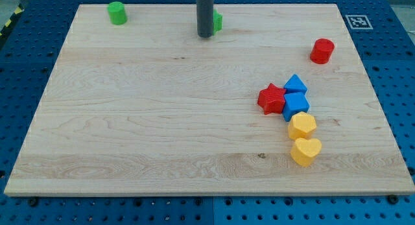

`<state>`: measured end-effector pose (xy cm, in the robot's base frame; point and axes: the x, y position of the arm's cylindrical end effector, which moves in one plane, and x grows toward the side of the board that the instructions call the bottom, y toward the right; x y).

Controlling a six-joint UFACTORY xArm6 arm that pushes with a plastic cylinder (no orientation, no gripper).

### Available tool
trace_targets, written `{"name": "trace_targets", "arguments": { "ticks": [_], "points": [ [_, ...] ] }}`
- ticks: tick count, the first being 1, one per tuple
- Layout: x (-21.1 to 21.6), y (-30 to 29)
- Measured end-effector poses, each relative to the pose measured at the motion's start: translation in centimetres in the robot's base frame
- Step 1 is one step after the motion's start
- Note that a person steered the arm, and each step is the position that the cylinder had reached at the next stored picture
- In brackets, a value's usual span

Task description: Push red circle to top right

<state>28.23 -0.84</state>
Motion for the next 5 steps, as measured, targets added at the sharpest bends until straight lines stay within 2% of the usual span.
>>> {"name": "trace_targets", "arguments": {
  "ticks": [1, 3, 5],
  "points": [
    [-1.8, 0.3],
    [-2.3, 0.4],
    [5.7, 0.4]
  ]
}}
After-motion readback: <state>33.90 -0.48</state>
